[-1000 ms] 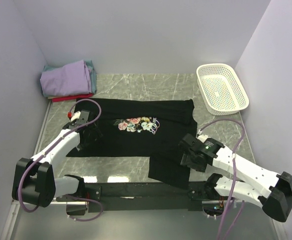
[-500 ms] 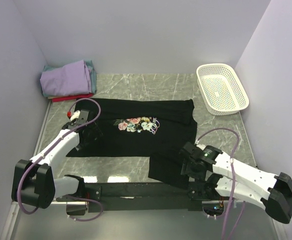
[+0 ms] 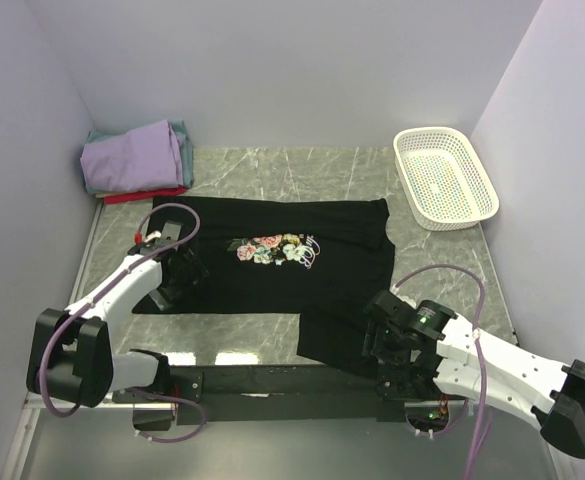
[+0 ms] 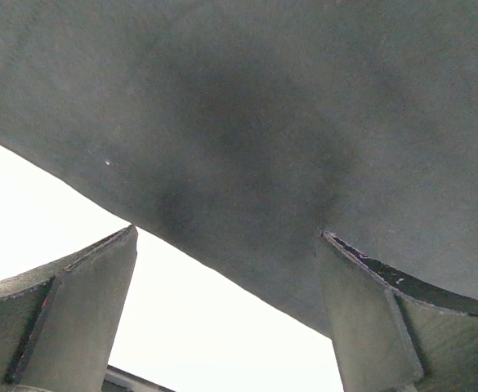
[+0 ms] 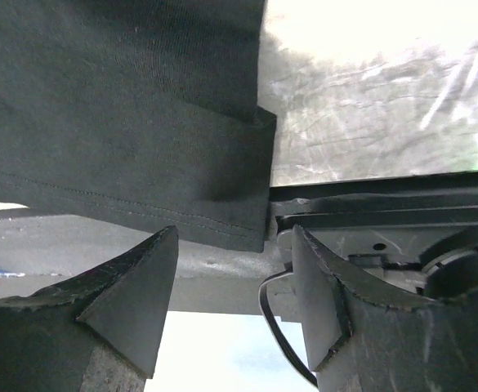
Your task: Fold and stack the t-shirts
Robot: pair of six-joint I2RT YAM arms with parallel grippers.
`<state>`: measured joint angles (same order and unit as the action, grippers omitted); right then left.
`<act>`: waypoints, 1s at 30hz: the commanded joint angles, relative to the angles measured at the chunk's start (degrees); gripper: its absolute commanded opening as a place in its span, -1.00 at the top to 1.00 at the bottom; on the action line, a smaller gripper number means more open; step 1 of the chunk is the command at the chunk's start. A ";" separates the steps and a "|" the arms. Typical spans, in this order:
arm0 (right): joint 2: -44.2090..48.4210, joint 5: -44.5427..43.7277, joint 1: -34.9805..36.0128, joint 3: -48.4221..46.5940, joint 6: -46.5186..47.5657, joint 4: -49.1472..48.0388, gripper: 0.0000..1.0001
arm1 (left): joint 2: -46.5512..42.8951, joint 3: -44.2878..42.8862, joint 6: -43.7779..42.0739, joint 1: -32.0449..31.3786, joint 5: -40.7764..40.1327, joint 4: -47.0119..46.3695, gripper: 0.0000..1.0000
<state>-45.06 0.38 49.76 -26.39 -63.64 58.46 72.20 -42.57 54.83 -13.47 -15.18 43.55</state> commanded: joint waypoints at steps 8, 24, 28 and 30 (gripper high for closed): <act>-2.58 2.00 1.39 2.75 -2.09 -7.39 -0.25 | 2.77 0.03 1.60 -0.59 -0.46 -0.48 -0.88; -9.96 -3.02 6.32 5.74 -7.03 -16.36 0.62 | 2.24 0.03 0.02 -0.76 -0.11 -1.54 -0.88; -9.44 -6.09 7.19 1.10 -5.54 -13.90 1.00 | 1.63 -0.41 0.28 -0.76 -0.90 -0.66 -0.88; -8.04 -8.46 7.28 -0.93 -4.66 -11.71 1.00 | 1.27 -1.02 0.37 -0.76 -2.04 -0.05 -0.87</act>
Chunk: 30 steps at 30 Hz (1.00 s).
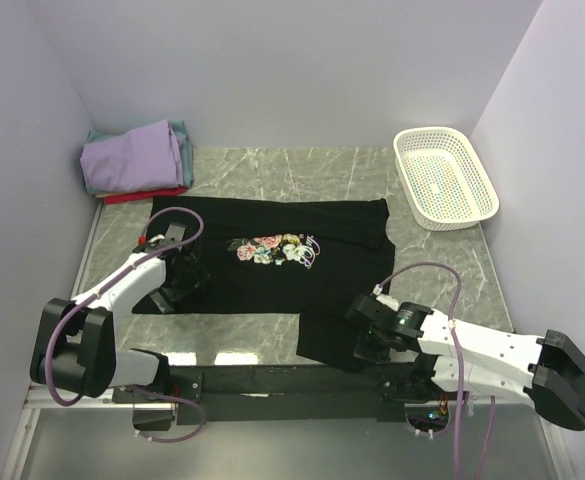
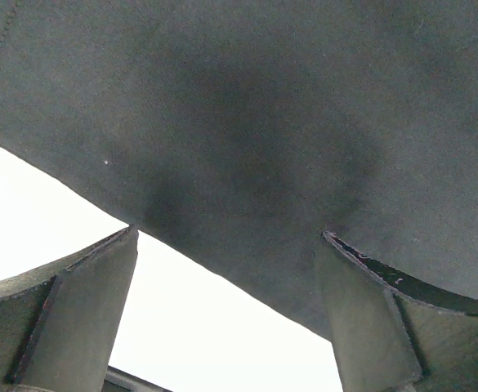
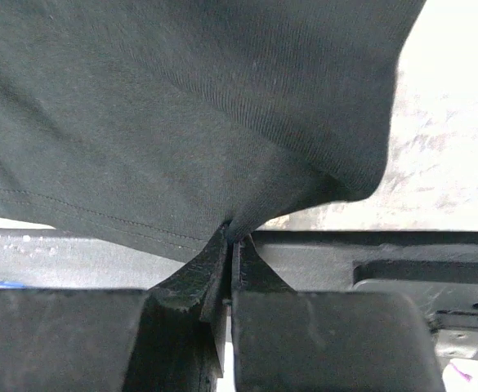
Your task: Fold and stack the t-shirts
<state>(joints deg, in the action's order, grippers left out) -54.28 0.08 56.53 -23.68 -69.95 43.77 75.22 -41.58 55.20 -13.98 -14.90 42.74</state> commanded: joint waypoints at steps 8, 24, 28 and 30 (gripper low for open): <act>2.78 -16.24 0.42 -15.07 6.93 9.23 1.00 | -4.29 -3.07 2.01 -0.26 -2.77 4.11 -0.90; -0.39 -20.03 -3.27 -22.72 17.74 6.07 0.99 | -8.42 7.56 13.70 -2.63 4.00 0.06 -0.79; -0.04 -20.29 -3.97 -23.16 18.97 6.24 0.98 | -12.29 8.71 18.53 -2.63 -0.57 2.52 -0.75; 0.49 -20.03 -4.32 -23.08 19.50 5.98 0.98 | -13.34 9.76 19.68 -2.63 -2.59 2.52 -0.69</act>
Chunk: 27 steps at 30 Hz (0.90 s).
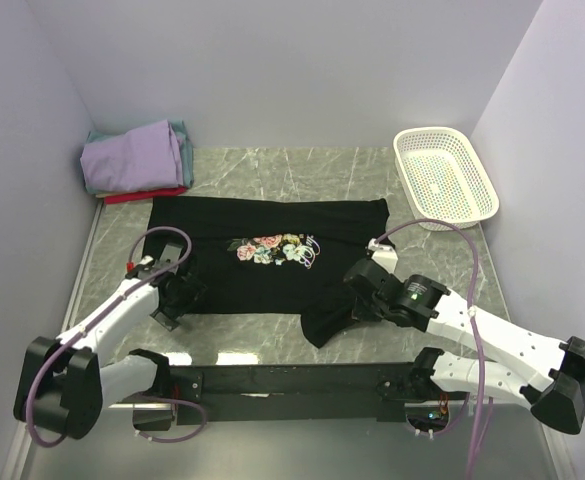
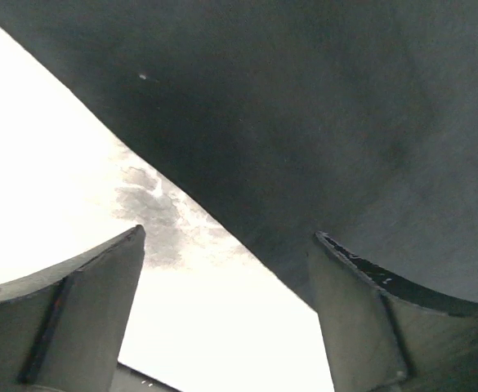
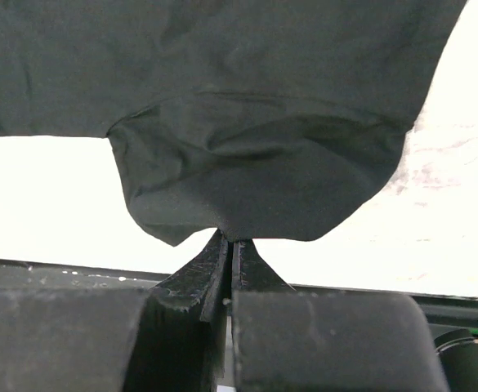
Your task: Fold and stack the t-shirts
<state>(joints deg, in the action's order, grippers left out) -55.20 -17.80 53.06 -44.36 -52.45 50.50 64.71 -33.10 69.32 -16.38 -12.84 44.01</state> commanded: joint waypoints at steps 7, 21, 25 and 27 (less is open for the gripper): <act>1.24 -3.02 -1.64 -4.33 3.75 -0.49 0.97 | -0.03 3.22 7.85 -0.23 -7.20 -2.52 -0.54; 1.41 -3.91 -3.13 -7.41 5.34 0.92 0.92 | 3.49 5.15 9.87 -0.41 -11.33 -7.62 0.10; 1.23 -3.99 -3.49 -7.94 5.34 1.27 0.92 | 6.56 4.28 9.43 -0.41 -12.38 -8.41 0.33; 1.15 -4.08 -3.49 -8.02 5.34 1.35 0.91 | 7.88 3.92 8.91 -0.41 -12.91 -9.82 0.48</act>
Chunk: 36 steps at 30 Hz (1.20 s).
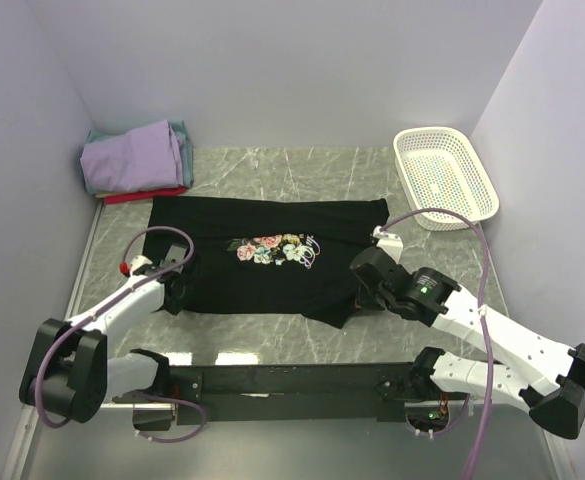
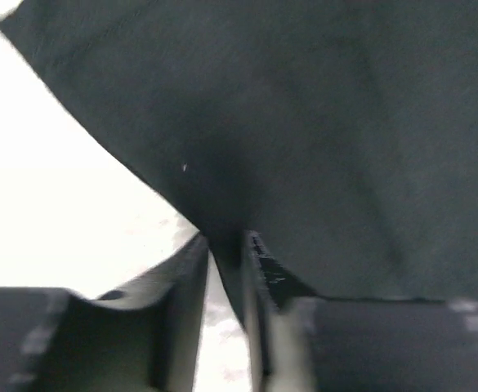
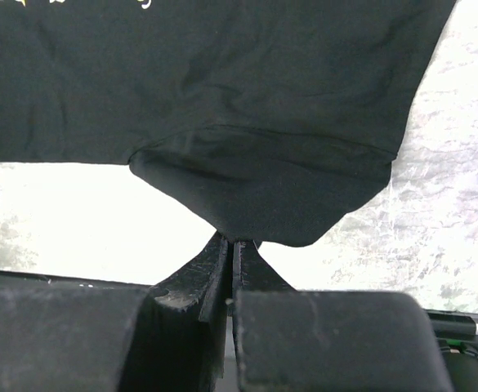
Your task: Fold and stack the t-shirts
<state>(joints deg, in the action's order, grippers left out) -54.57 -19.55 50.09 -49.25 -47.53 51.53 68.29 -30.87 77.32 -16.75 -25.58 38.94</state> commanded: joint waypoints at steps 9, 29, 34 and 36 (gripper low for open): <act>0.95 -3.12 -0.87 -3.22 -0.20 1.38 0.90 | 8.00 0.64 -2.86 -0.03 2.03 -7.64 0.98; 4.03 -10.07 -3.06 -6.20 -5.39 9.03 0.92 | -9.32 -3.40 -10.52 -0.03 8.89 2.98 0.98; 2.89 -10.07 -6.04 -6.73 -2.75 7.89 0.91 | -5.20 -8.14 -12.98 -0.03 5.73 4.91 0.98; 2.36 -9.19 -7.89 -6.56 -0.82 6.92 0.91 | -3.79 -9.20 -14.39 -0.03 5.81 4.66 0.98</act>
<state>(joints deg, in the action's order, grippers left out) -51.42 -26.89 44.97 -54.13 -50.85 59.66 62.46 -35.86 66.43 -16.64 -18.00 42.57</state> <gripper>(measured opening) 0.055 0.022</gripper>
